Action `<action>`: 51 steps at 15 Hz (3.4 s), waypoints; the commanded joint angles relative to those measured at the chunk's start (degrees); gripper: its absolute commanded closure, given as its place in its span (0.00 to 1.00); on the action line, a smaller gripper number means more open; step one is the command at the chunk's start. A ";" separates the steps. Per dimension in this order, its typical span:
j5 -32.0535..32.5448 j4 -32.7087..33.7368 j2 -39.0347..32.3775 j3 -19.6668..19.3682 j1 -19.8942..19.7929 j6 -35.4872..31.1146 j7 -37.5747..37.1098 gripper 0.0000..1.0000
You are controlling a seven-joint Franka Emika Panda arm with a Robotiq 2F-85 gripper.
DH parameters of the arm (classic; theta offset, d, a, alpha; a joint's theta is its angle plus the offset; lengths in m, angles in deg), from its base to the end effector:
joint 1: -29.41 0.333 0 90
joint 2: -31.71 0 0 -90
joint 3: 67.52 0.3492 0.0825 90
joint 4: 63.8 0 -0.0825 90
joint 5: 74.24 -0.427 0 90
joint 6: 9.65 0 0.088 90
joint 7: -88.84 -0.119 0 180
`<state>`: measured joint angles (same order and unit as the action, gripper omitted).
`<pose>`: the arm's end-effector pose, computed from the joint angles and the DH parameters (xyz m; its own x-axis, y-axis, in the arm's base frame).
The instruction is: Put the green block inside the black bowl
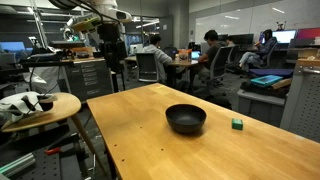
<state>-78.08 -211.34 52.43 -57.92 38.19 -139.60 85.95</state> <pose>0.4170 0.1392 0.3827 0.9747 0.2175 0.0515 0.2176 -0.9760 0.0029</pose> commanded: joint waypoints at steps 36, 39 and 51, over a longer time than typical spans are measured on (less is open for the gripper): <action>-2.50 48.94 -38.75 -14.11 -15.99 15.51 57.11 0.00; -2.08 54.76 -44.77 -13.39 -18.24 14.47 60.84 0.00; -2.09 67.23 -62.02 -10.38 -22.33 4.40 58.75 0.00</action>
<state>-80.07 -148.34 -5.80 -70.11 17.68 -133.37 145.10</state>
